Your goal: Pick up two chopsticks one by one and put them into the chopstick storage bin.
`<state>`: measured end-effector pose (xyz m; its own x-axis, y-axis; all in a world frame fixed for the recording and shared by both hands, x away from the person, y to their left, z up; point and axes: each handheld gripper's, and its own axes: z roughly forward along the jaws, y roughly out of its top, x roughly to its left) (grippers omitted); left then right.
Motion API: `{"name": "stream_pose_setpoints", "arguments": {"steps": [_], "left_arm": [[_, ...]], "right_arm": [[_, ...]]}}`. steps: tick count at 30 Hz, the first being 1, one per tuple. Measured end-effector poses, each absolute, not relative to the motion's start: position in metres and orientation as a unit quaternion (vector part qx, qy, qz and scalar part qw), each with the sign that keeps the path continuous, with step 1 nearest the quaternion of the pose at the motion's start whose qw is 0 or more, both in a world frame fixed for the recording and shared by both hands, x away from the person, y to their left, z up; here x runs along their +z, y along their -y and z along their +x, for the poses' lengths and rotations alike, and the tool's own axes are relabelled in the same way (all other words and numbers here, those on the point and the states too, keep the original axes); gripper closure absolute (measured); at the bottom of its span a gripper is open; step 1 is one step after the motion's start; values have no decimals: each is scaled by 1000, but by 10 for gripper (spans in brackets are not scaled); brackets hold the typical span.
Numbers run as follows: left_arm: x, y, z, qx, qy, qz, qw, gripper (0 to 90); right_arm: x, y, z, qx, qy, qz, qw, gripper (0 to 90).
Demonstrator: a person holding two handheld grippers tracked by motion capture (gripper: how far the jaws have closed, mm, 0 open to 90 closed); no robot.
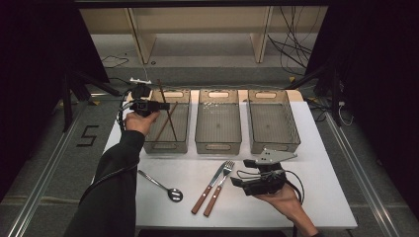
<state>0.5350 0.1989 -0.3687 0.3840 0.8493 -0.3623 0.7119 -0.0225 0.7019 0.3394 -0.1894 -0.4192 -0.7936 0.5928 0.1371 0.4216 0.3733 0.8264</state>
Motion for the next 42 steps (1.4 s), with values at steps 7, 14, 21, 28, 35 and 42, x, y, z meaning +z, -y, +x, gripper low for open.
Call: {"name": "stream_pose_setpoints", "arguments": {"steps": [7,14,21,28,35,42], "left_arm": [[-375,-201,537,66,-558,705,433,835],[-376,-201,541,65,-568,700,427,826],[-382,-200,544,74,-578,700,413,815],[-386,-203,544,78,-586,691,417,646],[-375,-206,537,99,-581,682,434,334],[-359,-208,524,109,-561,683,456,219]], "right_arm": [[-419,190,339,467,-824,308,92,231],[-419,189,340,466,-824,308,92,232],[-419,190,339,467,-824,307,93,232],[-418,191,339,467,-824,308,93,232],[-419,190,339,467,-824,308,92,231],[-419,190,339,467,-824,308,94,231]]}}
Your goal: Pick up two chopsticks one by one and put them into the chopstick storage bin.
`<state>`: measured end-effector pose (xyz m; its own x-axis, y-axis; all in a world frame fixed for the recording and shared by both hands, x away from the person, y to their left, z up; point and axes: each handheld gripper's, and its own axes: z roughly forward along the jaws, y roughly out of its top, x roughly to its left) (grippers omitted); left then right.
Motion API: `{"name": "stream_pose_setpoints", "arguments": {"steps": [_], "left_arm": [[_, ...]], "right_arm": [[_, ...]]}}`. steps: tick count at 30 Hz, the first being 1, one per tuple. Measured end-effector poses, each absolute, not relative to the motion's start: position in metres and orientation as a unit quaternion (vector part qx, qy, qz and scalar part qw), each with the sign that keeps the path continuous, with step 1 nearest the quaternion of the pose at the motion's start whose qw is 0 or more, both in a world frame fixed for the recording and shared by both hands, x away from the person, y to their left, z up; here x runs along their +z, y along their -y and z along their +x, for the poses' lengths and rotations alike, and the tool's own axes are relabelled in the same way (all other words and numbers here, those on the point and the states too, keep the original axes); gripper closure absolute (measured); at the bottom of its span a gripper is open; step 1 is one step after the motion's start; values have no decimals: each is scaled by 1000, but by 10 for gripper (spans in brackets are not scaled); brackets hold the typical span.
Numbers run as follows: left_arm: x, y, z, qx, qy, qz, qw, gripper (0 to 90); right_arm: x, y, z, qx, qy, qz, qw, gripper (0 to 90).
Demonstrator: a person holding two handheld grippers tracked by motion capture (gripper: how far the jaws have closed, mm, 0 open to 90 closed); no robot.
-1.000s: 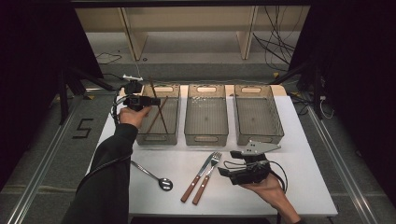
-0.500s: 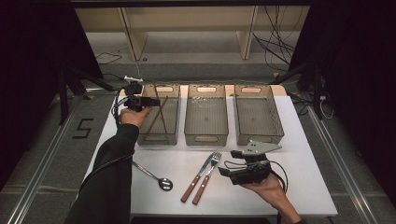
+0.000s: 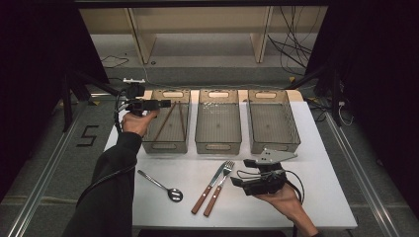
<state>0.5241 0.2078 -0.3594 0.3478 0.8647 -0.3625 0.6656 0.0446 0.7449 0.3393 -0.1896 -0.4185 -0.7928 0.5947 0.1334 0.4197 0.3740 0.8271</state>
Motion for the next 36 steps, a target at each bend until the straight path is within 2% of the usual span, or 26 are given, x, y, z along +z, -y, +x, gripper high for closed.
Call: {"name": "stream_pose_setpoints", "arguments": {"steps": [11,23,29,36], "left_arm": [[-342,-211,473,117,-500,700,497,179],[-351,-227,415,126,-455,701,534,160],[-355,-234,399,138,-448,701,538,160],[-357,-236,386,137,-430,728,515,156]], "right_arm": [[-417,190,339,465,-823,312,97,231],[-415,176,338,459,-829,306,93,233],[-417,163,338,459,-832,300,85,233],[-417,159,336,461,-834,294,80,230]]}}
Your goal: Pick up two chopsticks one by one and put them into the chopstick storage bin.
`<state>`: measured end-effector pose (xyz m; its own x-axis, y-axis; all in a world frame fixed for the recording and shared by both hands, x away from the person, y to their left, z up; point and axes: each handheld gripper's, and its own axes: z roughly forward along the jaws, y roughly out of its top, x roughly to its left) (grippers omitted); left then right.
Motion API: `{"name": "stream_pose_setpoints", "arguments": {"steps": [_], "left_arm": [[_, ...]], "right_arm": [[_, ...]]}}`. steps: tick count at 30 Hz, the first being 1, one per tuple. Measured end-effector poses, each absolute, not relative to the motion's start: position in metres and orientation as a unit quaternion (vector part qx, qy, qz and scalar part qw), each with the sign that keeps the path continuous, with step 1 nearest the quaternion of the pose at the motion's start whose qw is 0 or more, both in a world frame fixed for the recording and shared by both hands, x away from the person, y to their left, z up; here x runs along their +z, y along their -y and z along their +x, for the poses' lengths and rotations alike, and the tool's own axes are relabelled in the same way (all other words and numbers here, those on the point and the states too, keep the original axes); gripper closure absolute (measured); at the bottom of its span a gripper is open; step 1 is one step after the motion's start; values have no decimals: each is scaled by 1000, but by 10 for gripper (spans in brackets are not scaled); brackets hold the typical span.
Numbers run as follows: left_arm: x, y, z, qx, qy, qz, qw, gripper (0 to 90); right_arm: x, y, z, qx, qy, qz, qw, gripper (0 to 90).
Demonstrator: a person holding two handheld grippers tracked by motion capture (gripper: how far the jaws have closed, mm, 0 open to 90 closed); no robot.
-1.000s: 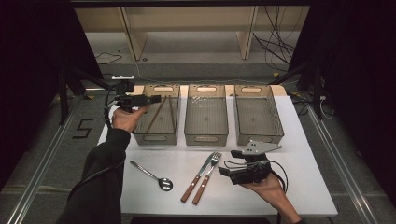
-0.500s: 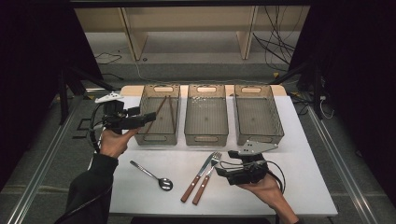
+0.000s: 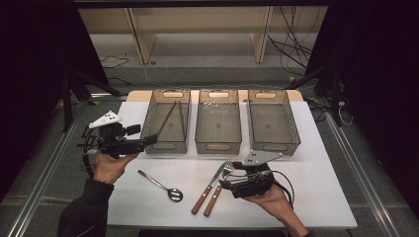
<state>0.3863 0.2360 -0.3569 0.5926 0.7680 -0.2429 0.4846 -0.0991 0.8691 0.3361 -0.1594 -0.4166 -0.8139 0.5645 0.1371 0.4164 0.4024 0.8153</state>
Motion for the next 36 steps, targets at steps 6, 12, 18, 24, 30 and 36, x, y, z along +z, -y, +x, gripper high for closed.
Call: {"name": "stream_pose_setpoints", "arguments": {"steps": [6,12,18,24,30,36], "left_arm": [[-364,-234,379,129,-401,765,488,156],[-372,-233,372,128,-378,799,449,157],[-382,-230,370,123,-363,826,413,157],[-389,-223,369,123,-339,851,382,157],[-396,-221,370,123,-336,861,361,187],[-406,-220,371,129,-337,864,351,216]], "right_arm": [[-417,165,335,465,-830,297,81,230],[-417,165,335,467,-829,297,80,230],[-419,164,335,466,-830,297,78,230],[-421,167,335,467,-829,297,75,230],[-422,173,334,468,-827,302,76,229],[-423,181,331,474,-819,312,80,227]]}}
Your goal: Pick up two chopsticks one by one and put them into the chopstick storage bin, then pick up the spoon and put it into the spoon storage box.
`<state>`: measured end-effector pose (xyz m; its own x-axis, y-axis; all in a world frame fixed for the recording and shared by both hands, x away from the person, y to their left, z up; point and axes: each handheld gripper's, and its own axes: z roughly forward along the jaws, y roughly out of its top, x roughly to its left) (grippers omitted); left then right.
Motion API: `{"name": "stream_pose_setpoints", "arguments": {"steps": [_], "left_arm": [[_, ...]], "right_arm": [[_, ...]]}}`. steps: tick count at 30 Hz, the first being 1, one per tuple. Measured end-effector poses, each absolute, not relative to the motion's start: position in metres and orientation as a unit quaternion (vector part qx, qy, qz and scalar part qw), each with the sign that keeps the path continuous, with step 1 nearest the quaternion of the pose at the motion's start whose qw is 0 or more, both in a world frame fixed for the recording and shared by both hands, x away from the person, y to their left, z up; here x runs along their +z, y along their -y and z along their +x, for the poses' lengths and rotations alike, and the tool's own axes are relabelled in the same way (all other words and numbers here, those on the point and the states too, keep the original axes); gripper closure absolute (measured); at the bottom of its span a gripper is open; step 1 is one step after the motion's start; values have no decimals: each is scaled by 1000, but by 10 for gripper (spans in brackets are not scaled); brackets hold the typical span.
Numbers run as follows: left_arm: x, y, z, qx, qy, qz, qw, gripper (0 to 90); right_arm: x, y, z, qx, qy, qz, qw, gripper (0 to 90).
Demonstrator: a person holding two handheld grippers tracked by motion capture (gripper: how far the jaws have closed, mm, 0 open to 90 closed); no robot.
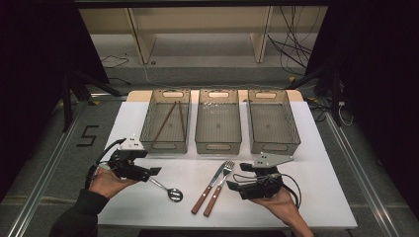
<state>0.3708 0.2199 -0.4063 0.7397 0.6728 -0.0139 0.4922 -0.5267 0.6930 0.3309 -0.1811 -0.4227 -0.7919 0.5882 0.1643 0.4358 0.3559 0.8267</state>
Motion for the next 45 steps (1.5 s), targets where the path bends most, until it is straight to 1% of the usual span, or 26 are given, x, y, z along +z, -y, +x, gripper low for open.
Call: {"name": "stream_pose_setpoints", "arguments": {"steps": [13,18,21,26,27,29,32,35,41,45], "left_arm": [[-434,-216,376,128,-347,876,309,219],[-439,-216,379,121,-355,876,304,244],[-442,-217,380,115,-354,878,300,301],[-447,-220,379,118,-355,879,295,529],[-447,-221,379,121,-356,879,293,560],[-448,-223,379,127,-358,877,293,680],[-448,-226,381,137,-367,872,294,809],[-451,-229,385,135,-378,866,298,889],[-463,-231,391,111,-395,864,293,892],[-470,-229,394,106,-393,871,275,892]], "right_arm": [[-423,208,321,482,-800,343,95,223],[-425,215,323,484,-796,351,94,223],[-426,217,324,483,-795,355,95,221],[-426,220,323,483,-794,355,100,214],[-426,220,323,483,-794,355,101,212],[-426,222,322,486,-792,356,101,209],[-426,223,321,486,-791,357,103,207],[-426,225,319,486,-791,357,104,206],[-426,227,317,485,-790,360,105,206],[-426,227,316,483,-791,359,105,206]]}}
